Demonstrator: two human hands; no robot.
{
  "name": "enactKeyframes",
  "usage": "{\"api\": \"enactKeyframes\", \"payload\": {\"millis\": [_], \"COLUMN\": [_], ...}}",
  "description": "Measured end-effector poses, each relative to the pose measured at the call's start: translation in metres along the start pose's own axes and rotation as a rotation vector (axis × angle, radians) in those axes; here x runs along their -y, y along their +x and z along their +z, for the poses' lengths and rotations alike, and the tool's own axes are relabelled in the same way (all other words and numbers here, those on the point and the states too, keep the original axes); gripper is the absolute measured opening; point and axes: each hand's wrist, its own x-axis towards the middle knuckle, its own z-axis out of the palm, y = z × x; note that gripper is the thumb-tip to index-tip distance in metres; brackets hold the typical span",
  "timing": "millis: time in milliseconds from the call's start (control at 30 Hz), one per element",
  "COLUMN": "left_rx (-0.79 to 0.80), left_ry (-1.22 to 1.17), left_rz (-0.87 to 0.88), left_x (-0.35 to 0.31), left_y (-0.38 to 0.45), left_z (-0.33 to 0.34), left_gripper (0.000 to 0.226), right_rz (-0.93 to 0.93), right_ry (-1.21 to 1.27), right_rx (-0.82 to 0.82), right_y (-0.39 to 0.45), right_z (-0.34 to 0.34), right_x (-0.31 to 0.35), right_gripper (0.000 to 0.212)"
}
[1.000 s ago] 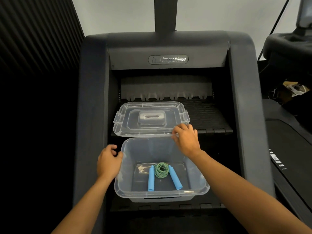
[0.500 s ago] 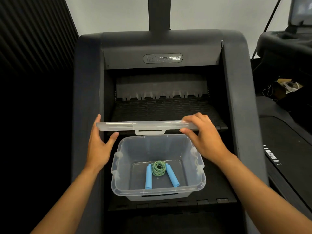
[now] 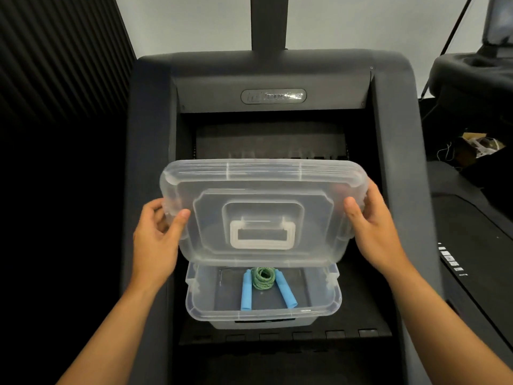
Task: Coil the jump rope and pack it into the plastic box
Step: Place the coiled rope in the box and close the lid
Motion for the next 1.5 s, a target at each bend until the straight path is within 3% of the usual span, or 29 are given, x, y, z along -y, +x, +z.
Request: {"api": "enactKeyframes", "payload": {"millis": [133, 233, 500, 733, 1000, 1133, 1300, 1500], "left_rx": [-0.052, -0.043, 0.076, 0.161, 0.156, 0.162, 0.162, 0.181], "left_ry": [0.119, 0.239, 0.379, 0.445, 0.372, 0.359, 0.344, 0.314], "left_rz": [-0.075, -0.194, -0.354, -0.387, -0.455, -0.476, -0.493, -0.495], "left_x": [0.009, 0.024, 0.049, 0.086, 0.064, 0.067, 0.077, 0.083], "left_y": [-0.007, -0.011, -0.017, -0.011, -0.013, -0.019, -0.023, -0.019], "left_z": [0.005, 0.010, 0.032, 0.037, 0.034, 0.031, 0.031, 0.035], "left_gripper": [0.019, 0.046, 0.080, 0.086, 0.060, 0.031, 0.049, 0.050], "right_rz": [0.160, 0.239, 0.383, 0.456, 0.485, 0.491, 0.494, 0.515], "right_ry": [0.116, 0.083, -0.083, -0.157, -0.148, -0.152, -0.167, -0.203], "right_rx": [-0.039, 0.004, 0.013, 0.039, 0.039, 0.047, 0.060, 0.074], "right_y": [-0.009, -0.012, -0.020, -0.020, -0.018, -0.022, -0.026, -0.029], "right_z": [0.007, 0.010, 0.020, 0.028, 0.035, 0.037, 0.037, 0.036], "right_x": [-0.020, -0.043, -0.091, -0.110, -0.111, -0.109, -0.110, -0.115], "right_gripper": [0.034, 0.021, 0.037, 0.040, 0.039, 0.040, 0.040, 0.041]}}
